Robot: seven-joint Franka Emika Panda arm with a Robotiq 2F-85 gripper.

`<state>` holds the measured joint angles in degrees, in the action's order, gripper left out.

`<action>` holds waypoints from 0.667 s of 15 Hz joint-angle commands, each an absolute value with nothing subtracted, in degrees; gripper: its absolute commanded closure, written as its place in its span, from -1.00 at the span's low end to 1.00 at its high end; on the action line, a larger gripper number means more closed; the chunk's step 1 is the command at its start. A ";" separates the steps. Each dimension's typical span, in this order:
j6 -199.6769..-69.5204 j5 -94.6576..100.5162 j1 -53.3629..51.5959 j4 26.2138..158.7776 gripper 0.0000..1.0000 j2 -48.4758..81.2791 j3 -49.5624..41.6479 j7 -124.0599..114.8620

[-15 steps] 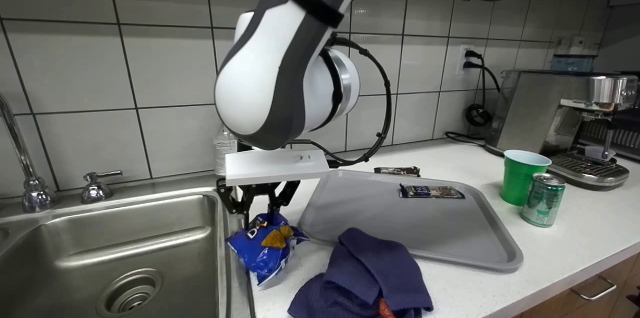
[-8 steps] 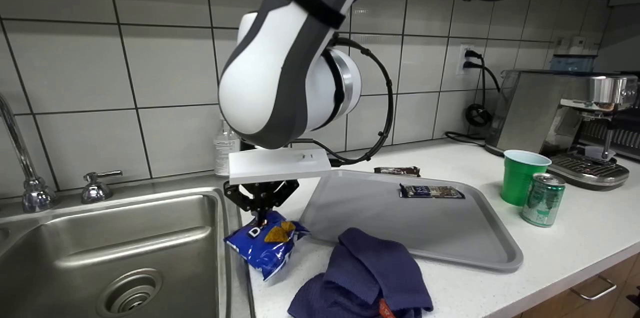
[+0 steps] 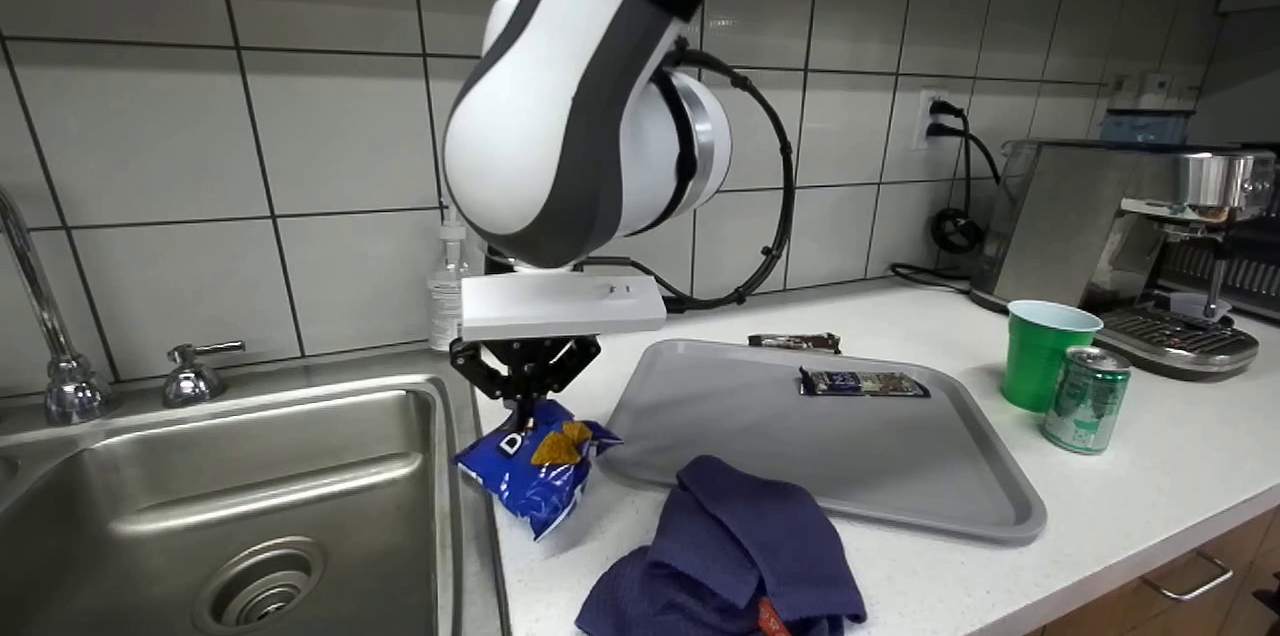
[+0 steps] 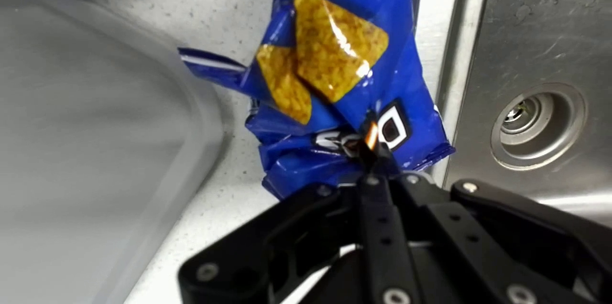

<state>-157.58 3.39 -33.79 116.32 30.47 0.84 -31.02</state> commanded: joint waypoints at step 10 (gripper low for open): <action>-154.82 0.78 -26.10 120.29 1.00 23.82 -0.59 -34.07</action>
<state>-156.95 2.24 -28.40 118.82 26.22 -0.92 -32.09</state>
